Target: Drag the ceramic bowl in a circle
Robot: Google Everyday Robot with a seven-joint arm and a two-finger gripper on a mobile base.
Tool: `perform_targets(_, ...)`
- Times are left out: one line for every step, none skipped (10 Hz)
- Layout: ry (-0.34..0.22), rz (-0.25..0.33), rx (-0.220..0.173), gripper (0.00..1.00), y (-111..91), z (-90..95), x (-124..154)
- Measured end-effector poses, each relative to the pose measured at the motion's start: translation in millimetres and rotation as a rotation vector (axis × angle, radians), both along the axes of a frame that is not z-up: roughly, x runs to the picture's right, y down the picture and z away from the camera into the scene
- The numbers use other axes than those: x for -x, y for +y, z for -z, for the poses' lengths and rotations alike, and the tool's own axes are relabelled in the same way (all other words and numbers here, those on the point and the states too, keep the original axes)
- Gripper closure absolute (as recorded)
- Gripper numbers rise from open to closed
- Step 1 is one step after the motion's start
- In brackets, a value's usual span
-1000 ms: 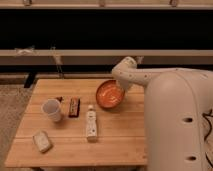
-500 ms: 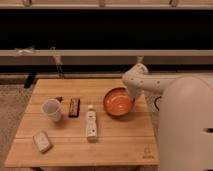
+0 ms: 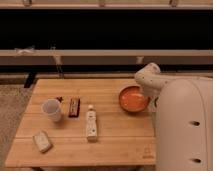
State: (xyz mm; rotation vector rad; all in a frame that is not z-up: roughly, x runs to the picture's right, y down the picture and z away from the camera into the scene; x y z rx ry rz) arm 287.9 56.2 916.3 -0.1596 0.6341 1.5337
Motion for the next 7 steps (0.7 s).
perform_targets(0.014,0.006,-0.007,1.0,-2.8,-2.7,-1.6)
perform_targets(0.027,0.016,-0.018,1.0,-8.0,-7.4,2.2)
perform_targets(0.029,0.024,-0.031,1.0,-16.6,-14.6,11.3)
perform_targets(0.027,0.034,-0.042,1.0,-27.0,-22.4,25.1)
perform_targets(0.021,0.039,-0.052,1.0,-35.3,-27.2,36.8)
perform_targets(0.011,0.048,-0.065,1.0,-45.5,-31.3,52.0)
perform_targets(-0.009,0.062,-0.077,1.0,-55.2,-34.1,73.0)
